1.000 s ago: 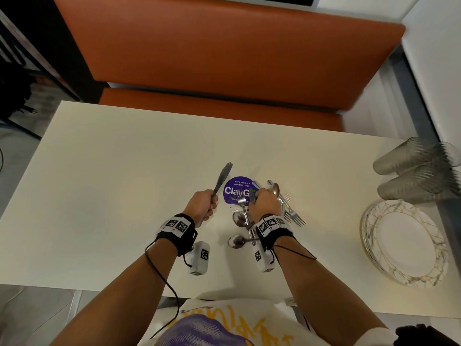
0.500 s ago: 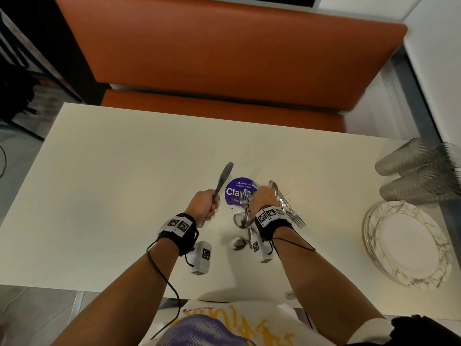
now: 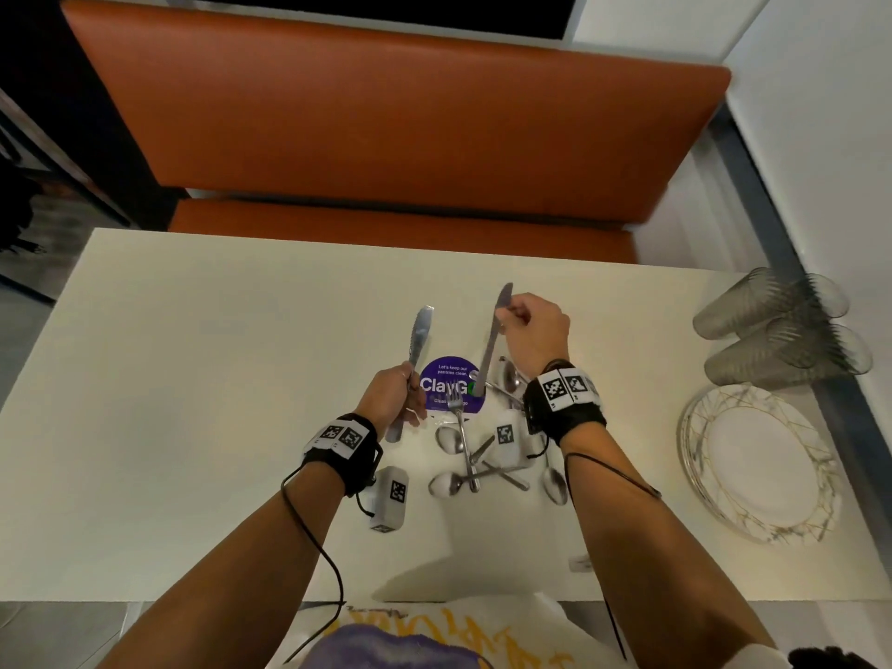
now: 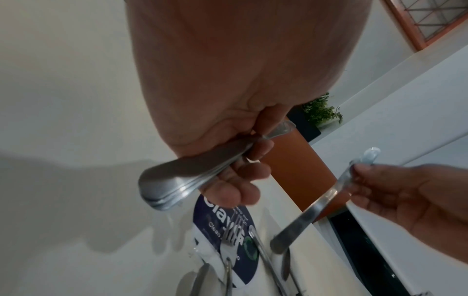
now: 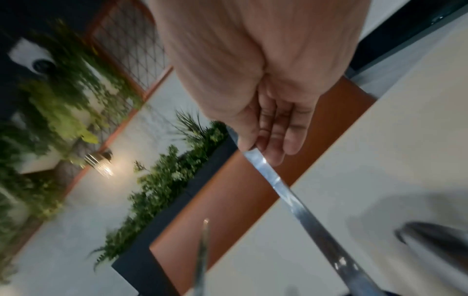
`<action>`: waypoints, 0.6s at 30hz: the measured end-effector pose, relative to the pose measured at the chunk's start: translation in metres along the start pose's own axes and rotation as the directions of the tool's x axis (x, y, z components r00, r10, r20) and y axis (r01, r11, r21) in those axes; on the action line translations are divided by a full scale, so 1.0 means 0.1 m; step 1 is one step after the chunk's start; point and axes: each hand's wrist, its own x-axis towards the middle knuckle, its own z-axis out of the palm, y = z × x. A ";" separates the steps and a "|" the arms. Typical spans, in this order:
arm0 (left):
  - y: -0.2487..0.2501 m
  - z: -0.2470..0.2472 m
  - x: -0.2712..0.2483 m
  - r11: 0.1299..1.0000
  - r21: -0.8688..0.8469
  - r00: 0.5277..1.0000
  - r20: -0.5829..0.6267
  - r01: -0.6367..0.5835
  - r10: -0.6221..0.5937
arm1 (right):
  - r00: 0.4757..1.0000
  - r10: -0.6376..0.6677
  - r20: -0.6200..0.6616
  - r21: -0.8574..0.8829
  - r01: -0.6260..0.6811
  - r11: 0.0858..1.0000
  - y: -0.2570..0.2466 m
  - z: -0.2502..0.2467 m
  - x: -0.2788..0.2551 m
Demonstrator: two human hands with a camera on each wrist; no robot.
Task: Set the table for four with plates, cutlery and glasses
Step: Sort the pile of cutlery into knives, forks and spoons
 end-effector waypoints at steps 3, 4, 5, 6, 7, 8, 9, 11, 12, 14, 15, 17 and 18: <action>0.07 0.08 0.03 0.999 0.005 0.999 0.002 -0.049 0.049 | 0.996 -0.048 0.074 0.116 0.040 0.992 -0.17 -0.06 -0.05; 0.08 0.11 0.04 0.998 0.013 0.998 0.002 -0.062 0.062 | 0.993 -0.050 0.103 0.145 0.035 0.989 -0.20 -0.04 -0.08; 0.09 0.13 0.04 0.997 0.023 0.997 0.002 -0.073 0.073 | 0.990 -0.046 0.130 0.174 0.023 0.984 -0.23 -0.02 -0.13; 0.10 0.15 0.04 0.996 0.036 0.997 0.005 -0.082 0.082 | 0.988 -0.038 0.151 0.199 0.008 0.980 -0.24 0.02 -0.17; 0.10 0.16 0.03 0.995 0.045 0.996 0.013 -0.088 0.087 | 0.986 -0.030 0.166 0.212 -0.006 0.977 -0.24 0.06 -0.22; 0.10 0.17 0.02 0.995 0.043 0.996 0.031 -0.089 0.087 | 0.985 -0.022 0.173 0.225 -0.018 0.974 -0.23 0.11 -0.26; 0.10 0.19 -0.01 0.995 0.033 0.994 0.059 -0.089 0.087 | 0.984 -0.012 0.179 0.228 -0.029 0.973 -0.24 0.15 -0.30; 0.11 0.23 -0.06 0.996 0.016 0.990 0.109 -0.088 0.085 | 0.983 0.006 0.183 0.249 -0.052 0.967 -0.24 0.21 -0.37; 0.11 0.25 -0.09 0.996 0.007 0.988 0.129 -0.085 0.083 | 0.982 0.021 0.185 0.270 -0.071 0.960 -0.25 0.22 -0.40; 0.10 0.27 -0.14 0.996 -0.006 0.985 0.149 -0.084 0.085 | 0.982 0.045 0.184 0.280 -0.096 0.955 -0.26 0.23 -0.44; 0.10 0.27 -0.16 0.996 -0.021 0.984 0.157 -0.083 0.085 | 0.983 0.049 0.174 0.257 -0.094 0.962 -0.27 0.23 -0.45; 0.07 0.27 -0.17 0.996 -0.067 0.983 0.170 -0.054 0.065 | 0.989 0.045 0.141 0.197 -0.073 0.978 -0.26 0.24 -0.46; 0.07 0.27 -0.17 0.996 -0.088 0.985 0.169 -0.029 0.044 | 0.991 0.044 0.126 0.180 -0.067 0.981 -0.26 0.24 -0.45</action>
